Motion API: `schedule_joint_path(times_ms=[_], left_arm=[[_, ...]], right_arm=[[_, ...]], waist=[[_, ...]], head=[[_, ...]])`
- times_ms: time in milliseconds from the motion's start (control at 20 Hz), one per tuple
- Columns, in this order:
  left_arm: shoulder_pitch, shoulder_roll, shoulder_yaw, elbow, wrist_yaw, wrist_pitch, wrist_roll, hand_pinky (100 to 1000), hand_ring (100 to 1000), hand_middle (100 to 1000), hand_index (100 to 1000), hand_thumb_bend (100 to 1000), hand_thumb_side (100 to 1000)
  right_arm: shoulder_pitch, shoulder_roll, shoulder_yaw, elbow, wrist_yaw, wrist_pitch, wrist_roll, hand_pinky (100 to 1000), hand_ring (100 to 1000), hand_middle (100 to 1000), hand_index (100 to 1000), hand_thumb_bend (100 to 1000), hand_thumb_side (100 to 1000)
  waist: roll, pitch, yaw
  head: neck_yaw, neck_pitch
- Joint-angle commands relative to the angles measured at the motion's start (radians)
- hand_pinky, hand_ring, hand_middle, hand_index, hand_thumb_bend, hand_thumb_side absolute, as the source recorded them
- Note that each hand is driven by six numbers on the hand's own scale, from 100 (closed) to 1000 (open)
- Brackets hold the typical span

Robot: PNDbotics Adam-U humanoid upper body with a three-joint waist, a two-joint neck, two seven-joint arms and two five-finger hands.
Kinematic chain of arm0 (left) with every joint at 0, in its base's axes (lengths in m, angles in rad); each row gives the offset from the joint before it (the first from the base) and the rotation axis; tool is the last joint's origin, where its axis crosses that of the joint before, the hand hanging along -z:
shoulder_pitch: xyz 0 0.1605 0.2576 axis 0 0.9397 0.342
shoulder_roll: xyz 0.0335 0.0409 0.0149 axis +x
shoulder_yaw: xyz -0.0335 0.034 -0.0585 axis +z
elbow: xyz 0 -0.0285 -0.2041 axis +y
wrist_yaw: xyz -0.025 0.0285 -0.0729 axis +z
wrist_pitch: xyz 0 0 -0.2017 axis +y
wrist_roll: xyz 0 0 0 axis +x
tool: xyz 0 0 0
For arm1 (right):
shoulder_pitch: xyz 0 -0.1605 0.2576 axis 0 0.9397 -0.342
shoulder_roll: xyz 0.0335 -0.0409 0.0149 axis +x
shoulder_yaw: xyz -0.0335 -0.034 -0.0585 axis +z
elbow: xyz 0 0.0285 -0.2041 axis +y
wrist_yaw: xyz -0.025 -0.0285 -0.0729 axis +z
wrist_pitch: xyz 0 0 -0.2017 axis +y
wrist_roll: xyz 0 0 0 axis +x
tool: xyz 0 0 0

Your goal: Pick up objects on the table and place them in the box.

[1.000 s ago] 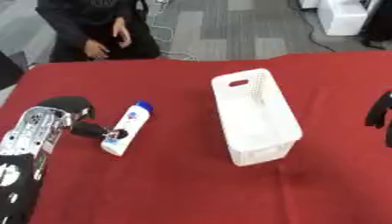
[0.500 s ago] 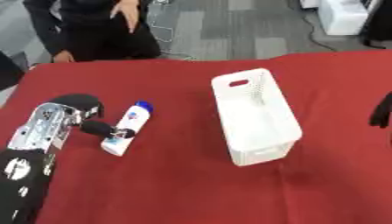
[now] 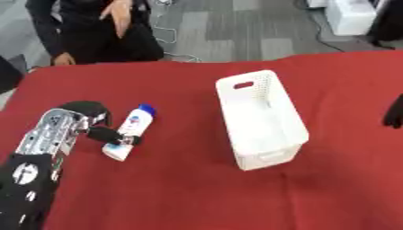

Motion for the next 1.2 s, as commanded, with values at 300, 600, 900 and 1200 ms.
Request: schedule_joint_path(times_ms=[300, 600, 900, 1200], left_arm=[[-0.007, 0.004, 0.017, 0.008, -0.010, 0.012, -0.006, 518, 786, 840, 767, 629, 1000], [-0.018, -0.002, 0.020, 0.034, -0.024, 0.016, -0.003, 526, 793, 846, 772, 625, 1000], [-0.043, 0.001, 0.015, 0.057, -0.017, 0.012, 0.038, 534, 794, 844, 777, 610, 1000], [-0.064, -0.005, 0.014, 0.067, -0.018, 0.012, 0.061, 535, 794, 849, 783, 624, 1000]], right_arm=[[-0.012, -0.029, -0.008, -0.010, -0.008, -0.143, 0.151, 332, 474, 510, 347, 193, 1000], [-0.014, -0.028, -0.008, -0.010, -0.009, -0.142, 0.152, 332, 474, 510, 347, 194, 1000], [-0.016, -0.029, -0.007, -0.010, -0.012, -0.141, 0.153, 332, 474, 510, 348, 194, 1000], [-0.016, -0.029, -0.007, -0.010, -0.014, -0.141, 0.156, 332, 474, 510, 349, 194, 1000]], waist=[[-0.003, -0.012, 0.000], [-0.002, -0.012, -0.003], [-0.002, -0.013, -0.004], [-0.002, -0.013, -0.005]], head=[[0.001, -0.004], [0.006, -0.004], [0.006, -0.004], [0.007, -0.004]])
